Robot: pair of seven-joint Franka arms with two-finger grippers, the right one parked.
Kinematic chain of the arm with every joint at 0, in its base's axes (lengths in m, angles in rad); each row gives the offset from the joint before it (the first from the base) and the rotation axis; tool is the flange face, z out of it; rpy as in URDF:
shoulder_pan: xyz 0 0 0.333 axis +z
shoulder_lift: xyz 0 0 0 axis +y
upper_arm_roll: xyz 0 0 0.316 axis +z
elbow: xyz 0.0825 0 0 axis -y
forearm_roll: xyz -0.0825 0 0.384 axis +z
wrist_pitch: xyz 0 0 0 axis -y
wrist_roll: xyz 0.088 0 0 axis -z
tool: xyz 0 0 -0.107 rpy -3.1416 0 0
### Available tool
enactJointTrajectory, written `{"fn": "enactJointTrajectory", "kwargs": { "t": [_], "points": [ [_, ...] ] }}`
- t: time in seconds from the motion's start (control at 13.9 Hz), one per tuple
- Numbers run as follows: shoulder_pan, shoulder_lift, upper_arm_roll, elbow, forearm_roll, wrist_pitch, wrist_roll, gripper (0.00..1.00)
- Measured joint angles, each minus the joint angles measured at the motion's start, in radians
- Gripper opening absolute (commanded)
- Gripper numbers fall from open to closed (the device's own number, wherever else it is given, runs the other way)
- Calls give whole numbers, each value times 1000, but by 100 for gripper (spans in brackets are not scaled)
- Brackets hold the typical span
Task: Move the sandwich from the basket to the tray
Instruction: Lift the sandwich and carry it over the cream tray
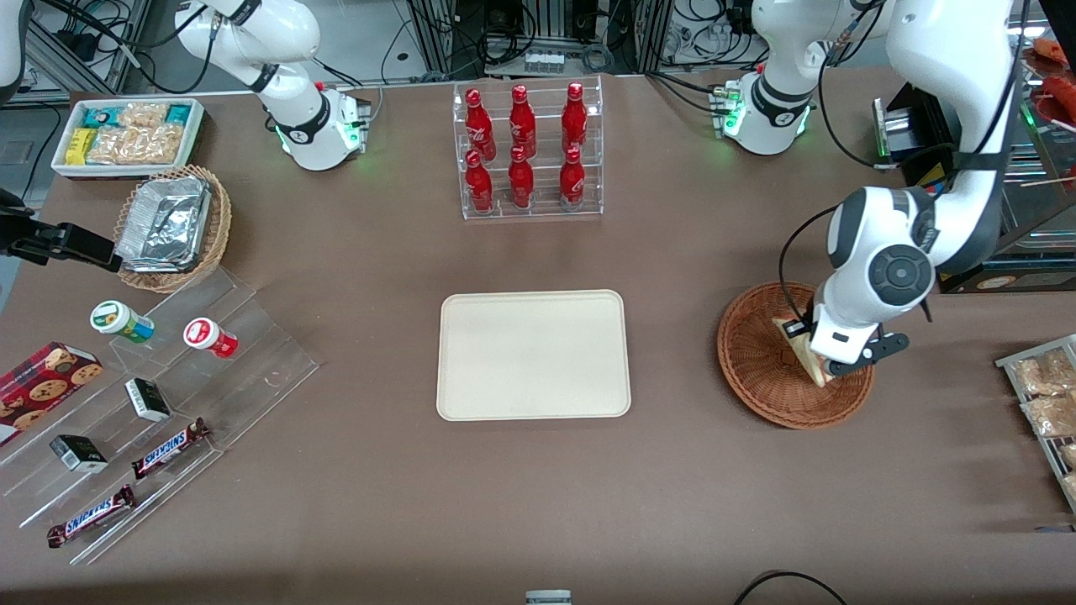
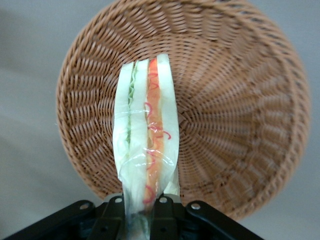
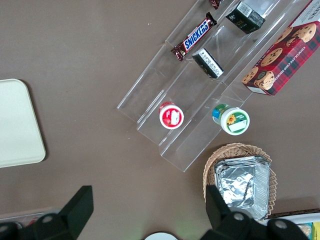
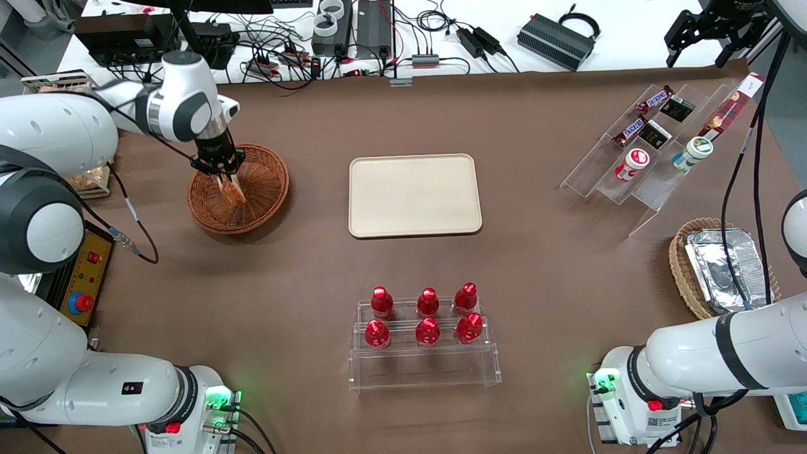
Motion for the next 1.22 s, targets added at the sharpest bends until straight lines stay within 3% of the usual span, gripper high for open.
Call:
{"fn": "enactJointTrajectory", "kwargs": {
  "t": [0.58,1.08,1.22],
  "points": [
    [-37,25,-282,143,-2,-50,30,0],
    [-225,253,-311,372,0,-49,-113,0],
    [-275,326,-309,427,35,-49,-182,0]
  ]
}}
